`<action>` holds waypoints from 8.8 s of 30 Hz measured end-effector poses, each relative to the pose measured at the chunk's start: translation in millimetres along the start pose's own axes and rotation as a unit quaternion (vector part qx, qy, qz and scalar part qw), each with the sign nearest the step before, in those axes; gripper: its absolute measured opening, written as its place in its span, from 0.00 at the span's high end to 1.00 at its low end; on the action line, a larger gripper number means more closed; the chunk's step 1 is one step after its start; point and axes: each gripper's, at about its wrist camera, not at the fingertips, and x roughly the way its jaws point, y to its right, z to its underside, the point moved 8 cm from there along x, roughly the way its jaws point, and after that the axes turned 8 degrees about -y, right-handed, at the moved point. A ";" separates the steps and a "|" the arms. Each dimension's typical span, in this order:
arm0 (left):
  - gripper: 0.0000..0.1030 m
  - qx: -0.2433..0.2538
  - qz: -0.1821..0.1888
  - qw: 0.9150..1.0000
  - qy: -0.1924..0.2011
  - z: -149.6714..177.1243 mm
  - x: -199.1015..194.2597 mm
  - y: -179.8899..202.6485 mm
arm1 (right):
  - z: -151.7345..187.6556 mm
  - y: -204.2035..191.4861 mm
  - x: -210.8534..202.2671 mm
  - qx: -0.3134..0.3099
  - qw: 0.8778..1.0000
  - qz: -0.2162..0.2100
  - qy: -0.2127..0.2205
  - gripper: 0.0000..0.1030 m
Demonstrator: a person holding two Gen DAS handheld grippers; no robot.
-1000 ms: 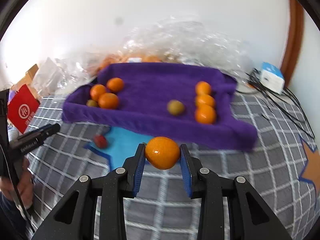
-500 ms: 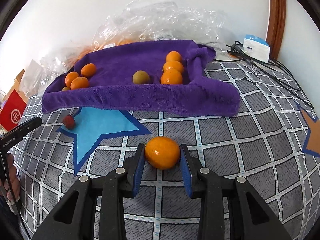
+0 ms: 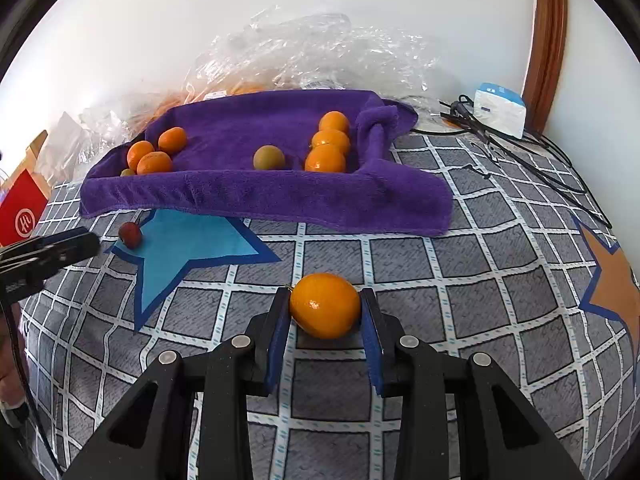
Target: Organize fruits
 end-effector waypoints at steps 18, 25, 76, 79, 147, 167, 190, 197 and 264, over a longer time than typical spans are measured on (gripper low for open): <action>0.78 -0.029 -0.050 0.998 0.001 -8.3 5.0 -5.3 | 2.7 11.6 -27.1 -0.001 1.000 0.000 0.011 0.67; 0.78 -0.063 -0.052 0.996 0.031 -10.6 -33.8 -32.0 | -17.0 -0.1 -44.0 0.013 1.000 -0.012 0.020 0.67; 0.78 -0.093 -0.074 0.984 0.133 -147.2 -92.7 -77.2 | -185.1 -13.1 -60.7 0.012 0.997 -0.016 0.077 0.67; 0.78 -0.102 -0.068 0.985 0.124 -152.5 -79.4 -85.6 | -187.4 -8.9 -41.9 0.018 0.997 -0.026 0.064 0.67; 0.39 -0.033 -0.075 0.996 0.027 -102.2 -63.8 -0.9 | -105.5 2.2 -83.3 0.042 0.999 0.008 0.009 0.39; 0.17 -0.036 -0.100 0.988 0.113 -18.9 -187.8 54.9 | -25.3 6.8 -202.4 0.023 0.995 0.038 0.090 0.04; 0.17 -0.043 -0.097 0.988 0.112 -4.7 -193.9 58.8 | -9.7 14.8 -213.0 0.043 0.994 0.042 0.088 0.04; 0.17 -0.042 -0.099 0.988 0.113 -5.0 -193.6 60.9 | -10.6 13.4 -216.1 0.041 0.994 0.045 0.093 0.04; 0.16 -0.036 -0.091 0.989 0.110 -6.9 -185.1 54.3 | -11.3 11.7 -205.7 0.032 0.994 0.052 0.092 0.04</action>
